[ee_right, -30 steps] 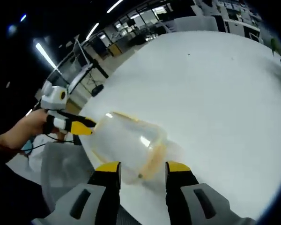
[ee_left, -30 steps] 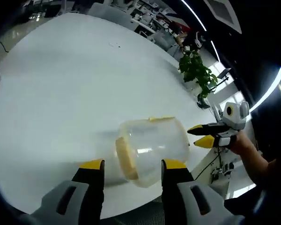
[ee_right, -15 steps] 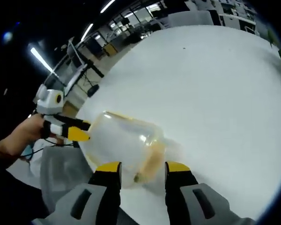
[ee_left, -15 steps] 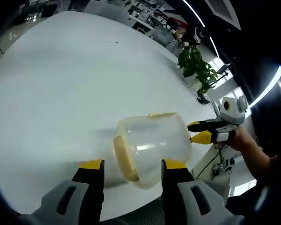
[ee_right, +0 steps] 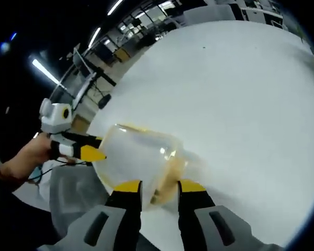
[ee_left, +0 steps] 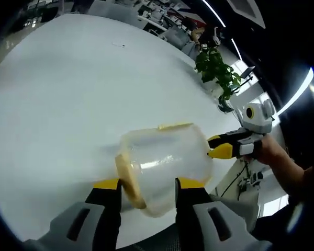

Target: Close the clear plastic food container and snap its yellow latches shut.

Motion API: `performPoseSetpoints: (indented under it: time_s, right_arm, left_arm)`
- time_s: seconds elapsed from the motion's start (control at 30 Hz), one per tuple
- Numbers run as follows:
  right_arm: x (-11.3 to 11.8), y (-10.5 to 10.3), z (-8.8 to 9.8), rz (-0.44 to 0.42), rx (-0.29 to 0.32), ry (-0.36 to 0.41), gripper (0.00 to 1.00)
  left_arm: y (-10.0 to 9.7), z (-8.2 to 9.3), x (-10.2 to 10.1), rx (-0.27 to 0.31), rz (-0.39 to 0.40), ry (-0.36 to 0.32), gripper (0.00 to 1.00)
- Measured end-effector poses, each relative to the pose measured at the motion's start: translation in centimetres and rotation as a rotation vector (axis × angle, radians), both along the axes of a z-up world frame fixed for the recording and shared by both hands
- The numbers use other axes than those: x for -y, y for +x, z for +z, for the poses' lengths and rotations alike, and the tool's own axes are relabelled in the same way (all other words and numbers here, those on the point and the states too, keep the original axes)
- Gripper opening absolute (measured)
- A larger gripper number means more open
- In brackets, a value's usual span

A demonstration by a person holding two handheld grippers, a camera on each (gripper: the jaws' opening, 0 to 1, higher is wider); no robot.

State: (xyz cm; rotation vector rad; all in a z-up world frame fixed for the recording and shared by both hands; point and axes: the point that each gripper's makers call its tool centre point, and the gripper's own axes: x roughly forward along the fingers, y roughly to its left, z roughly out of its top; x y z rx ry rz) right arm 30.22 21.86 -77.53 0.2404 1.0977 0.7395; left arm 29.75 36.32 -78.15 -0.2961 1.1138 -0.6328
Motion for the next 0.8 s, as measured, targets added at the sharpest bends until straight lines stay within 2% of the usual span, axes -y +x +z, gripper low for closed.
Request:
performPoseSetpoints:
  time_s: [0.23, 0.7, 0.73, 0.77, 0.8]
  right_arm:
    - [-0.1, 0.0, 0.0, 0.038, 0.015, -0.007, 0.22]
    - [-0.3, -0.2, 0.1, 0.035, -0.007, 0.015, 0.19]
    - [0.1, -1.5, -0.2, 0.04, -0.081, 0.005, 0.19]
    - [0.1, -1.0, -0.4, 0.039, -0.037, 0.016, 0.19]
    - [0.1, -1.2, -0.5, 0.048, -0.035, 0.015, 0.18]
  left_arm:
    - [0.0, 0.0, 0.1, -0.015, -0.001, 0.01, 0.38]
    - [0.1, 0.0, 0.4, -0.022, 0.004, 0.031, 0.36]
    - [0.0, 0.0, 0.5, -0.028, 0.003, 0.029, 0.36]
    - [0.1, 0.0, 0.4, -0.028, 0.007, 0.035, 0.36]
    - [0.2, 0.0, 0.4, -0.029, 0.006, 0.039, 0.36]
